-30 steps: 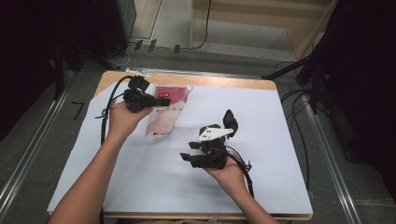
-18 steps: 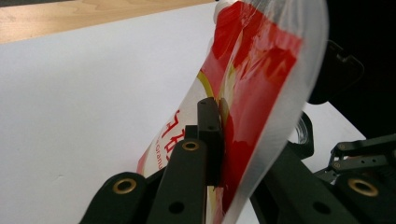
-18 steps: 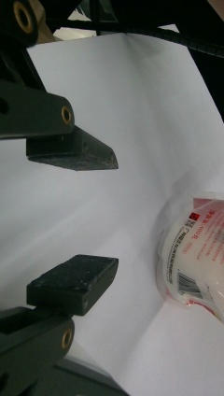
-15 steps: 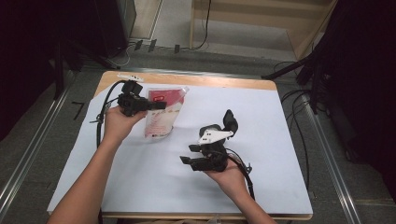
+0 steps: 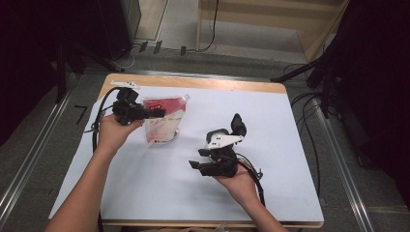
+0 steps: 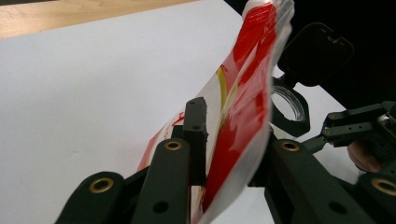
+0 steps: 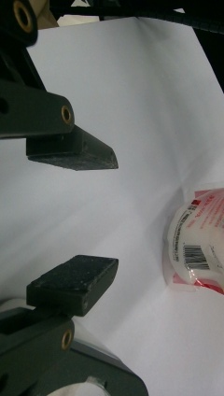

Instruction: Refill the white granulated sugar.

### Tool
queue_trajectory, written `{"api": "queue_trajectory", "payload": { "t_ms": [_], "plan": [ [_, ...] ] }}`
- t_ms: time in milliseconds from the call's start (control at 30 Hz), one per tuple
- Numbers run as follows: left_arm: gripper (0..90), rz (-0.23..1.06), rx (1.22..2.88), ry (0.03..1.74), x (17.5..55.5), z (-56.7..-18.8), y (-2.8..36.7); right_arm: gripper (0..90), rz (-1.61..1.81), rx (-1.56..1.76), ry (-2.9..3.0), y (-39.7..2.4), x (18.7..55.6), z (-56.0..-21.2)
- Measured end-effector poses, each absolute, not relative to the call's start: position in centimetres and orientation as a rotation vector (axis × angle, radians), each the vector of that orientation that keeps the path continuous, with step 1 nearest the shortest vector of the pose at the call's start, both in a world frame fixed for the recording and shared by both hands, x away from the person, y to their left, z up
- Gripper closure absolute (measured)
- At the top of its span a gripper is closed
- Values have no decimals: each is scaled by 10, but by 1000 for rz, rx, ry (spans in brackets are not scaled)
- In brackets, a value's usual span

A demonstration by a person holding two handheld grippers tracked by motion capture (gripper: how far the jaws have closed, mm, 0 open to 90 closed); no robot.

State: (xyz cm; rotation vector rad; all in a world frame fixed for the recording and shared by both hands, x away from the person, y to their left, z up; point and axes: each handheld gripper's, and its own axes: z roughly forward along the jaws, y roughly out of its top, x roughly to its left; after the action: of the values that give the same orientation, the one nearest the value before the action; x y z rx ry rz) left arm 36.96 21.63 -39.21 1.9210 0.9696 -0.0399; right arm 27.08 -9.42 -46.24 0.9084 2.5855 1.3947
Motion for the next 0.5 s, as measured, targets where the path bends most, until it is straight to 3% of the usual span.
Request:
{"api": "queue_trajectory", "payload": {
  "t_ms": [500],
  "plan": [
    [641,9,1904,964,354,-397,233,460,1403,909,2582,-98,272,-460]
  ]
}}
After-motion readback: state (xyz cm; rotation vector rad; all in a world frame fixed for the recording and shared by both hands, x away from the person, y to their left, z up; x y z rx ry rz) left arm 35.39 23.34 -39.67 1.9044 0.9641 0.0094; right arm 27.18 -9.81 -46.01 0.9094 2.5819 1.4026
